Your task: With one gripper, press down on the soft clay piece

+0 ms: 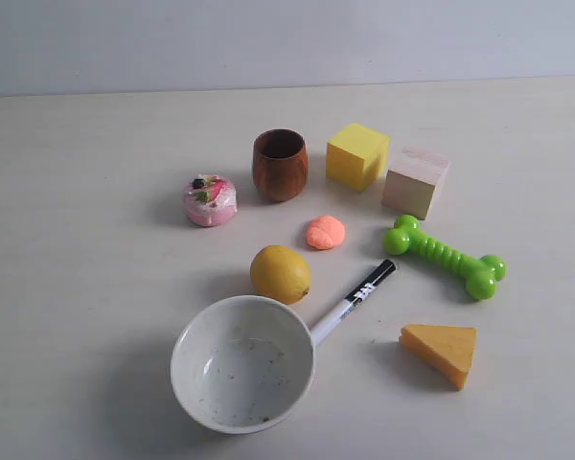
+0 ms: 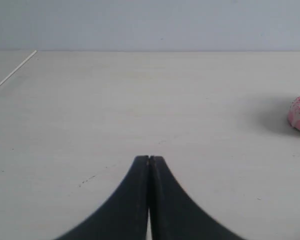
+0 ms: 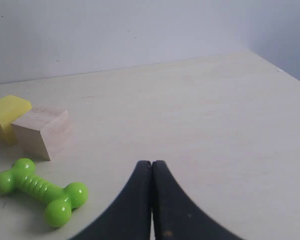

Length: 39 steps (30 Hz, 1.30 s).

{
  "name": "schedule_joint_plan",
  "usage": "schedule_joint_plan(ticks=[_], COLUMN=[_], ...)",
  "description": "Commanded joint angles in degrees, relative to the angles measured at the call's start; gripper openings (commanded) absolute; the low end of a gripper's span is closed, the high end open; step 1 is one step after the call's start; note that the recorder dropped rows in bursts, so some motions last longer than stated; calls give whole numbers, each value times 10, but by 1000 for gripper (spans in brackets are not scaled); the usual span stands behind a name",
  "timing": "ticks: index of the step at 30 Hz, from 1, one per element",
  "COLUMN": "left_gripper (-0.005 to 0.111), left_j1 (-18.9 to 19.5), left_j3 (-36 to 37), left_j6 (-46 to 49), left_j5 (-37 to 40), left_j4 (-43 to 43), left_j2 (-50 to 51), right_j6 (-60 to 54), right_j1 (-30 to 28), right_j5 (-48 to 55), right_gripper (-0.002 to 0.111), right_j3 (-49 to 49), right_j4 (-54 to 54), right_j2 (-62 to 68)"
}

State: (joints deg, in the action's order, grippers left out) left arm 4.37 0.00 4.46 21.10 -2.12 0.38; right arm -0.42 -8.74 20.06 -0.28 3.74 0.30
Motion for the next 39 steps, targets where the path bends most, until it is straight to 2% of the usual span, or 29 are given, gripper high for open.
schedule_joint_plan(ticks=[1, 23, 34, 39], left_gripper=[0, 0, 0, 0], left_j1=[-3, -3, -3, -3], left_j3=[0, 0, 0, 0], left_j6=[-1, -1, -1, -1], left_j5=[-5, -5, -5, -5], left_j4=[-1, -1, -1, -1], left_j2=[-4, -4, -4, -4], right_j6=[1, 1, 1, 1], right_j1=[1, 1, 1, 1], right_j5=[-8, -15, -244, -263], right_gripper=[0, 0, 0, 0], right_j3=[3, 3, 3, 3], right_j4=[-3, -3, 5, 5], right_j2=[-3, -3, -3, -3])
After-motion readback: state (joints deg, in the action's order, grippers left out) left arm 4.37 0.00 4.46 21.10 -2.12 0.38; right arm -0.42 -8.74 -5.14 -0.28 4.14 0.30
